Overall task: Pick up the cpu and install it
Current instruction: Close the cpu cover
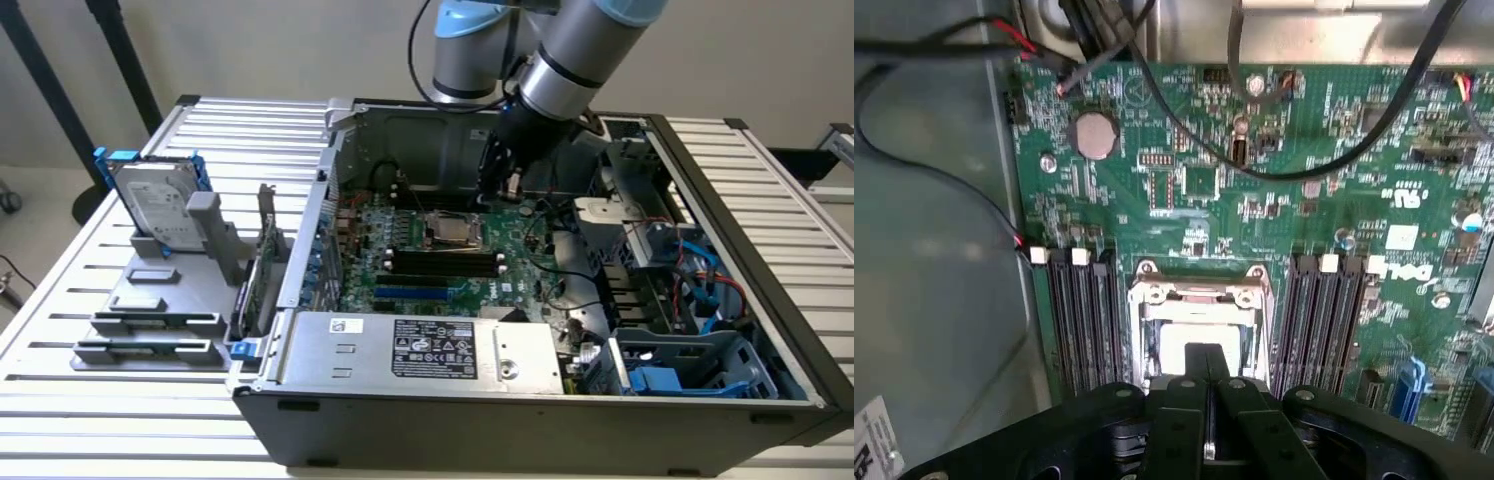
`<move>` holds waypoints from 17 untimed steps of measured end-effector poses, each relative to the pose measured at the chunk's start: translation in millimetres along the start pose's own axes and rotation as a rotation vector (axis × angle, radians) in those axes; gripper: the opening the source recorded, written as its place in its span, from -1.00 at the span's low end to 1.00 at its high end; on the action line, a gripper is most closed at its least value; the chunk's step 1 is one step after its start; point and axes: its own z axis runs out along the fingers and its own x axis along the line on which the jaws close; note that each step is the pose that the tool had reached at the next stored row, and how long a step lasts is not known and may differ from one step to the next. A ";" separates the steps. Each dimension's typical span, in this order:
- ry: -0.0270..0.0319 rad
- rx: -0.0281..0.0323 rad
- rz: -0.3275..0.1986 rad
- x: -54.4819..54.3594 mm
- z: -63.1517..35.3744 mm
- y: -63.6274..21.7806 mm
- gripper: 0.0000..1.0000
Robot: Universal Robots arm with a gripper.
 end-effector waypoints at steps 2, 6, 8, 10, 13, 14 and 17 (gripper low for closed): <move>-0.0002 0.0025 0.000 -0.5 4.3 -7.8 -0.79; -0.0001 0.0068 0.000 -1.5 13.1 -23.3 -0.79; -0.0001 0.0092 0.001 -1.9 17.2 -30.7 -0.79; -0.0002 0.0113 0.001 -2.3 21.2 -37.8 -0.79; -0.0001 0.0118 0.001 -2.8 27.6 -43.9 -0.79; 0.0000 0.0118 0.001 -3.0 29.6 -44.9 -0.79; 0.0013 0.0116 0.000 -3.5 35.4 -45.7 -0.79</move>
